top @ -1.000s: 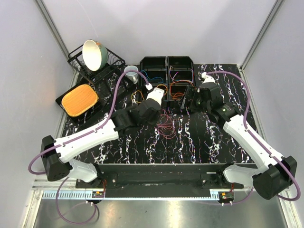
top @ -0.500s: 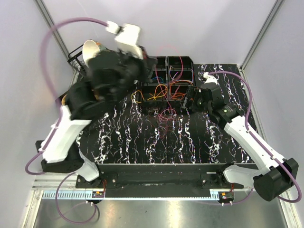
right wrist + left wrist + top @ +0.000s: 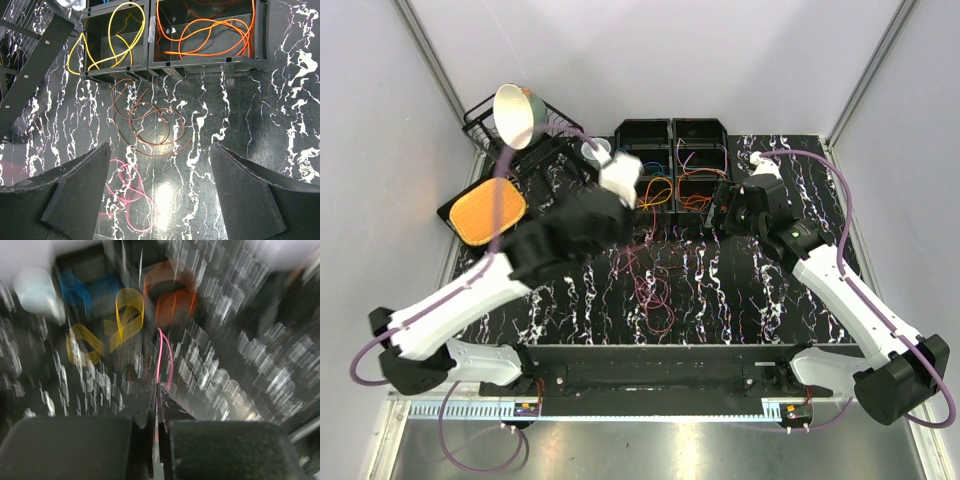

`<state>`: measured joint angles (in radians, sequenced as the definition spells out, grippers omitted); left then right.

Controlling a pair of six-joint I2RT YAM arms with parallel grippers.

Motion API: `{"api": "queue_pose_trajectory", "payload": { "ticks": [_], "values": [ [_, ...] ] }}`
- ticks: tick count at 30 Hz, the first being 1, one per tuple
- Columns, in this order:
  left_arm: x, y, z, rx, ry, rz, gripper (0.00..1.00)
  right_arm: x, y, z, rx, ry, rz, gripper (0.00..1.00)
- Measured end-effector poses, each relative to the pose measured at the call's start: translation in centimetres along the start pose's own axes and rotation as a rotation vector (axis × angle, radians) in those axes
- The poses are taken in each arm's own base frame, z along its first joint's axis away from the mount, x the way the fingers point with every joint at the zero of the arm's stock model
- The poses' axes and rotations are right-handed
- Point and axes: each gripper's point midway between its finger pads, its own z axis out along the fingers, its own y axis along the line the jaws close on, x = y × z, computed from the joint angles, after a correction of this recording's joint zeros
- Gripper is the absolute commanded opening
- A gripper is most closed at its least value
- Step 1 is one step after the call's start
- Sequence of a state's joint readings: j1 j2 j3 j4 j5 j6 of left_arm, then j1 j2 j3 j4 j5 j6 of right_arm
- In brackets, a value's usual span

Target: Untangle the cables

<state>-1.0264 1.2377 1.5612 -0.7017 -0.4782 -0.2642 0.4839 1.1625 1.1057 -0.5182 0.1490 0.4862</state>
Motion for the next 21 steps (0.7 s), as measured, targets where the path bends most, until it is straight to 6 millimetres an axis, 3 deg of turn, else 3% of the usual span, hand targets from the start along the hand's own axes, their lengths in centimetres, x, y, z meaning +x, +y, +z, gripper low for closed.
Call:
{"api": "queue_pose_trajectory", "payload": {
  "ticks": [1,2,5,7,10,14,17,21],
  "values": [
    [4.5,0.2,1.7,-0.023,0.087,0.013,0.00,0.0,0.0,0.0,0.000,0.000,0.000,0.86],
    [6.4,0.4,2.1,-0.034,0.126,0.019,0.00,0.0,0.0,0.0,-0.002,0.001,0.000,0.86],
    [14.6,1.1,3.5,-0.065,0.290,0.021,0.00,0.2,0.3,0.0,-0.015,0.009,0.005,0.85],
    [18.2,1.4,3.7,-0.073,0.359,0.002,0.00,0.6,0.5,-0.1,-0.033,0.023,0.010,0.85],
    [20.4,1.0,3.9,-0.061,0.394,-0.049,0.00,1.8,0.8,-0.1,-0.066,0.065,0.014,0.84],
    [20.7,-0.1,4.6,-0.029,0.380,-0.115,0.00,4.6,1.1,0.2,-0.115,0.157,0.034,0.83],
    [21.3,-0.5,5.3,-0.023,0.378,-0.140,0.00,7.5,1.2,0.4,-0.153,0.245,0.070,0.83],
    [24.1,-0.4,6.0,-0.042,0.422,-0.145,0.00,11.7,1.2,0.4,-0.202,0.375,0.117,0.82]
  ]
}}
